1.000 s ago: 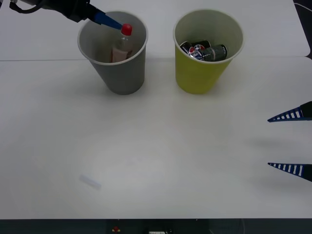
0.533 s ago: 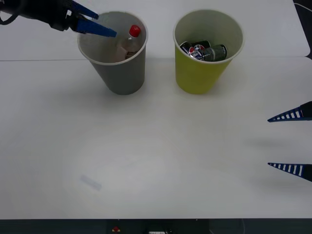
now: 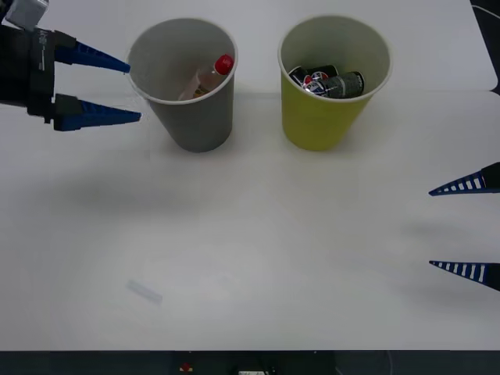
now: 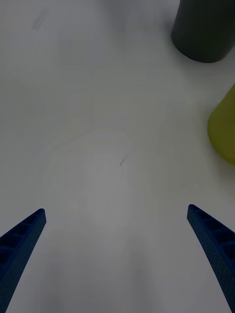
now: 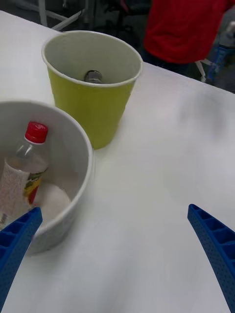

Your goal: Put the can into the green bin and the plastic bottle into the gray bin

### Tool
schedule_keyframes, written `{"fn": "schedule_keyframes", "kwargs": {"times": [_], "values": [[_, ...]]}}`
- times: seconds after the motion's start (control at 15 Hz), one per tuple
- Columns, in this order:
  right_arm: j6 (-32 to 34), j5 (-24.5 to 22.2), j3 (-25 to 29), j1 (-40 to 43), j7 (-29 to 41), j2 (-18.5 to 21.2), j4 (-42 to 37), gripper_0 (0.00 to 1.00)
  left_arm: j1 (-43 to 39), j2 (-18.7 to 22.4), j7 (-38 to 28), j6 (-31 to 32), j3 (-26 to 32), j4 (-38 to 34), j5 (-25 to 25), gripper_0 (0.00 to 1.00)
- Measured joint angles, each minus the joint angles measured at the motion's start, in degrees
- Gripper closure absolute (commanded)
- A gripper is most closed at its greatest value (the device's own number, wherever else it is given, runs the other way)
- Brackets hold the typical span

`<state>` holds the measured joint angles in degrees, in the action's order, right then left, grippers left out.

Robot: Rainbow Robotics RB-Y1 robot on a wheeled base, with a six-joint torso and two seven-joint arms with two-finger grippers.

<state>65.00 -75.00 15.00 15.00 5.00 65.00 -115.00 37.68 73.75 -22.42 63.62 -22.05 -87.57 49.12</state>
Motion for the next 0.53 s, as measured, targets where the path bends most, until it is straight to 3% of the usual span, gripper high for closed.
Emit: {"fn": "schedule_keyframes", "kwargs": {"times": [0.53], "values": [[0.0,0.0,0.0,0.0,0.0,0.0,0.0,0.0,-24.76,0.52,21.57,6.39,15.39,-3.89,-3.26,0.0]]}}
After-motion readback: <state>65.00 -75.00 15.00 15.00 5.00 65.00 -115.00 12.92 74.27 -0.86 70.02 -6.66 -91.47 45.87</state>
